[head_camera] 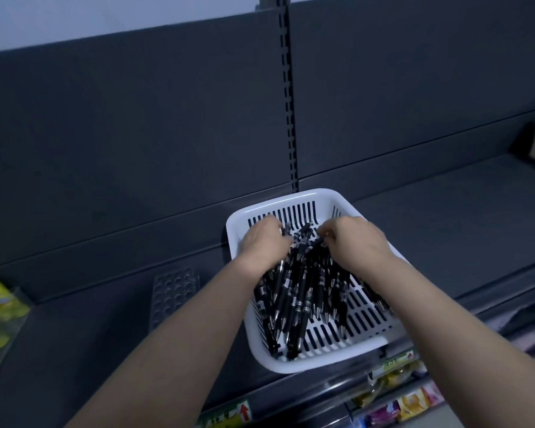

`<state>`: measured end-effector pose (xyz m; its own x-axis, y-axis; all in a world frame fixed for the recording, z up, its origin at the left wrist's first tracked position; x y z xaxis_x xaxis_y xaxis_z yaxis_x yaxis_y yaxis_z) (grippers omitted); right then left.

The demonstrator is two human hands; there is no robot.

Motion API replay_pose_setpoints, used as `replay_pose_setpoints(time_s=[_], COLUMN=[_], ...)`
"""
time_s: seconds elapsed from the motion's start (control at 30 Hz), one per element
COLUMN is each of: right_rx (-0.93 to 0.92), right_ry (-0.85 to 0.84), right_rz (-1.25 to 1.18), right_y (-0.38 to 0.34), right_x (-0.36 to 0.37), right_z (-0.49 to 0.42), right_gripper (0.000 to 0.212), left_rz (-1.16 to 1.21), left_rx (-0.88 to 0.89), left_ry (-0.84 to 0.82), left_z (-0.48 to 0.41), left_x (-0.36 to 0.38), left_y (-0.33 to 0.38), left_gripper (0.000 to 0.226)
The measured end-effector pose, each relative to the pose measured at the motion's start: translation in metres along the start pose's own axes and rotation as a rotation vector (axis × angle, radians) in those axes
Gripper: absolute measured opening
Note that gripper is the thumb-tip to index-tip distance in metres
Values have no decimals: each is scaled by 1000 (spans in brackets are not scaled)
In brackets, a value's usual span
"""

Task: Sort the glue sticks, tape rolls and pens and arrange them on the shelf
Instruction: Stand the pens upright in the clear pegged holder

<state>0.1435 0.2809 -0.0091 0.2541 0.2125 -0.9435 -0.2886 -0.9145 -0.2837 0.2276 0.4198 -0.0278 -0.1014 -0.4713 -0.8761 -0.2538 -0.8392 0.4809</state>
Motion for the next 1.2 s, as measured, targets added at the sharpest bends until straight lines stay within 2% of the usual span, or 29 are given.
replay_pose_setpoints(time_s=[0.13,0.27,0.37,0.47,0.6,0.7,0.83,1.0,1.2], right_rx=[51,126,207,282,346,228,-2,-149,-206], right_ry=[-77,-173,-229,-272,-160,-47,105,112,116], right_rz=[-41,-21,5,-75,-187,-217,-366,-578,-566], right_y=[-9,-17,-15,-13,-17,-53,-130,-206,-235], right_x=[24,51,66,68,37,7,-29,-20,12], right_z=[-37,-57,-60,-62,-53,-41,-23,-9,-7], right_gripper=[30,12,17,22,31,45,37,20,14], left_rz=[200,384,442,520,624,504,383,406,346], left_rx=[-9,-33,-44,-56,-55,-32,-41,-52,15], left_ry=[242,323,349,380,496,556,584,575,572], left_z=[-5,-8,-5,-1,11,26,41,45,42], left_x=[-56,-87,-96,-104,-139,-173,-199,-199,-190], left_y=[-17,-47,-64,-81,-109,-134,-173,-207,-206], left_gripper=[32,23,17,13,22,33,26,12,11])
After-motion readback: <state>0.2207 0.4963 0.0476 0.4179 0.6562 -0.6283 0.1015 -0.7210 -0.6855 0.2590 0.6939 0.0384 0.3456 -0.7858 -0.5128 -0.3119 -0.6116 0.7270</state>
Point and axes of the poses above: each hand's wrist, its own z-axis away from the middle knuckle, its own x-axis out of the palm, y = z × x, the point moved 10 cm from there along -z, towards the middle knuckle, and after that the axes turned 5 degrees about y, right-handed, at the moved point
